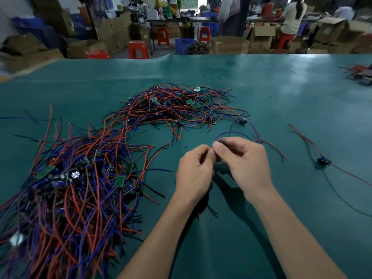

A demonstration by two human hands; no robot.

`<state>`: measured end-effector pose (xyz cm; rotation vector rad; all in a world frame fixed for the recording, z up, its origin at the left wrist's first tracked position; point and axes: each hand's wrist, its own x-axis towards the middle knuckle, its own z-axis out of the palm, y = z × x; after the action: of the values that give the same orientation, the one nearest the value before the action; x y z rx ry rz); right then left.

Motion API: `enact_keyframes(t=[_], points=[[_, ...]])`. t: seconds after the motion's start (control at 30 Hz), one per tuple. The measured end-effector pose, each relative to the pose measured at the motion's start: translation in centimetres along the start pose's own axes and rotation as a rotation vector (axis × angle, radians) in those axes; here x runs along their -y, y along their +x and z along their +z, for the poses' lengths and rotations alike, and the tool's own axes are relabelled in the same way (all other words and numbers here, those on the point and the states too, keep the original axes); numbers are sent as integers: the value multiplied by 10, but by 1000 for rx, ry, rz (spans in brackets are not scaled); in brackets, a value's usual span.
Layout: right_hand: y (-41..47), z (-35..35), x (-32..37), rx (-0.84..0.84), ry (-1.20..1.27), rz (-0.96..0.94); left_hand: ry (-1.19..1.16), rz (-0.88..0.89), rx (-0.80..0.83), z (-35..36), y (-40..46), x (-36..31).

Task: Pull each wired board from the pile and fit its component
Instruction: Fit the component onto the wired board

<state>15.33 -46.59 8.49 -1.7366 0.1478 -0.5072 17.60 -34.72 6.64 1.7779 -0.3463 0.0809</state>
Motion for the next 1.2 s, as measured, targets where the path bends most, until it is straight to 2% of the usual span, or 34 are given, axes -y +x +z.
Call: enact_keyframes(t=[0.07, 0.17, 0.23, 0.3, 0.4, 0.43, 0.47, 0.5, 0.57, 0.63, 0.73, 0.8, 0.87, 1.0, 1.1, 1.2], points=[[3, -8, 8, -138, -19, -58, 31, -20, 56, 0, -2, -1], [13, -26, 45, -341, 106, -174, 133, 11, 78, 0, -6, -3], [15, -20, 82, -343, 165, -301, 206, 17, 51, 0, -5, -5], [16, 5, 118, -159, 151, -398, 210, -7, 45, 1, -4, -5], [20, 58, 157, 418, 101, -306, 129, 21, 11, 2, -7, -9], [24, 73, 160, 585, 32, -232, 101, 35, 5, 1, -7, -10], [31, 85, 157, 681, -99, -177, 82, 34, 3, 1, -7, -9], [42, 93, 149, 703, -270, -161, 77, 18, 1, 1, -6, -8], [72, 93, 120, 575, -679, -200, 68, -24, -13, 2, -3, -6], [99, 78, 83, 406, -986, -116, 30, -58, -51, 2, -1, -6], [115, 52, 35, 361, -1111, 103, 13, -61, -118, 2, -2, -3], [122, 43, 17, 347, -1080, 106, 10, -66, -150, 2, 0, -1], [128, 37, 11, 274, -942, 126, -12, -86, -172, 2, 0, -1], [116, 27, 18, 155, -410, 239, -54, -137, -234, 3, 1, -1], [86, 18, 25, 156, -108, 261, -99, -186, -322, 0, 2, -2], [47, 11, 28, 198, 17, 264, -172, -241, -359, -1, 3, -3]])
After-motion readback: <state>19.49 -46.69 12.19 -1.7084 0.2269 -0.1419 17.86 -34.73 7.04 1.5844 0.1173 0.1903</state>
